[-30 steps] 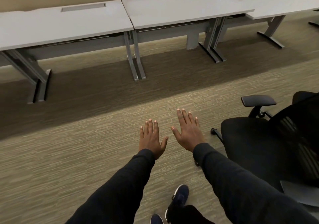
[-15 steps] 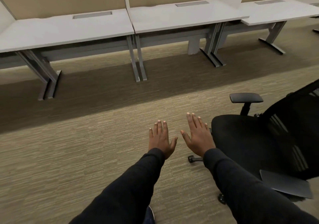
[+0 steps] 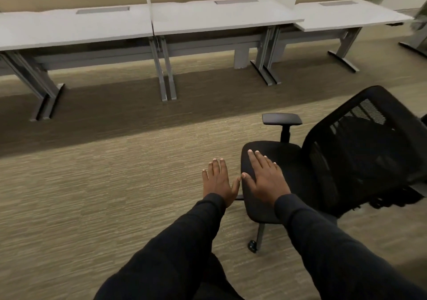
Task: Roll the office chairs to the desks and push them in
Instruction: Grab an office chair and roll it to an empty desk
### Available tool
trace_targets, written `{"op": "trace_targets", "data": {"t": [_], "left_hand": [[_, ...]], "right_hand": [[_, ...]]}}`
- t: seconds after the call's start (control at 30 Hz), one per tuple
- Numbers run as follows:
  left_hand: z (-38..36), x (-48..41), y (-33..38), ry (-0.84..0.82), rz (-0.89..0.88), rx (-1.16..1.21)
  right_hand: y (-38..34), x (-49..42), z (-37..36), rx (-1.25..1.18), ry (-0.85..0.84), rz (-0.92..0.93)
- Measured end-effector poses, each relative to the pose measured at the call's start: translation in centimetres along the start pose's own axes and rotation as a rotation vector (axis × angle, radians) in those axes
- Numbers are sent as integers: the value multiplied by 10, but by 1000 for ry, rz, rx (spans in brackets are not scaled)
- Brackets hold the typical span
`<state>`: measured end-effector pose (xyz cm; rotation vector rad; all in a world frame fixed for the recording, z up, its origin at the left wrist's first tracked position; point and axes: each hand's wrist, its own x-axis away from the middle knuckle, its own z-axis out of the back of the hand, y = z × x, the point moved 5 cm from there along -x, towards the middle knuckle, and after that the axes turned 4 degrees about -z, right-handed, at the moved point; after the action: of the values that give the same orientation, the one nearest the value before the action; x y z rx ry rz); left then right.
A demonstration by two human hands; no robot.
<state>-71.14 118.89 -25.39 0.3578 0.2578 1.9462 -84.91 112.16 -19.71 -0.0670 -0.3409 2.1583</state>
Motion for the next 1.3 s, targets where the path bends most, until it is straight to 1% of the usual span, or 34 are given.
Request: {"op": "trace_targets", "data": {"t": [0.03,0.07,0.13,0.17,0.23,0.27,0.33,0.37,0.43,0.47,0.53,0.57,0.63,0.67,0.73,0.77,0.83,0.87,0.93,0.97,1.03,1.07,1.13,1.17,1.23,1.27,1.3], "left_hand": [[-7,-3,16,-1,-8,-11],[-8,-5,16,1,-8,-11],[-21,-14,48,-2,-30,-17],[-23,-15,48,-2,-31,-24],[-38,-30,78,-4,-39,-16],[-40,-31,77,-10,-32,-16],[-54,-51,108,0,-30,-5],[-55,-53,107,-6,-21,-1],[-69,-75,145,-2,-16,25],[-69,-76,145,3,-14,22],[-79,-95,186,6,-16,53],[-79,-95,186,11,-19,51],[-83,-112,221,22,-23,62],[-82,-113,221,28,-30,56],[-88,-125,251,12,-39,69],[-88,-125,250,16,-42,65],[-92,-134,275,30,-26,76],[-92,-134,273,30,-22,81],[-97,-142,303,37,-4,86],[-97,-142,302,32,-5,91],[-102,-148,338,49,10,106],[-101,-150,339,47,14,117],[-110,-156,384,59,56,163],[-111,-156,387,55,61,183],[-123,-163,439,49,61,211],[-125,-164,441,36,58,230],[-130,-169,467,33,52,243]], "right_hand": [[15,3,4,10,-9,-2],[15,1,3,24,-27,-5],[48,2,7,52,-64,0],[49,0,6,69,-70,4],[83,-5,11,91,-83,8],[83,-8,12,98,-92,6],[118,-21,21,126,-99,15],[117,-25,22,137,-108,24],[155,-39,36,179,-136,40],[154,-41,38,193,-148,48],[192,-52,56,233,-186,38],[192,-53,57,233,-197,40],[223,-63,78,234,-193,35],[222,-64,81,229,-191,39],[249,-69,100,231,-198,40],[249,-71,101,228,-205,46],[274,-79,119,229,-201,57],[273,-83,122,225,-199,63],[300,-91,142,232,-197,91],[299,-95,144,226,-201,99],[329,-100,162,240,-190,137],[329,-104,164,240,-185,149],[367,-106,184,258,-180,194],[369,-109,184,251,-172,206],[414,-110,204,274,-163,218],[418,-113,204,273,-159,218],[442,-115,211,273,-158,206]]}}
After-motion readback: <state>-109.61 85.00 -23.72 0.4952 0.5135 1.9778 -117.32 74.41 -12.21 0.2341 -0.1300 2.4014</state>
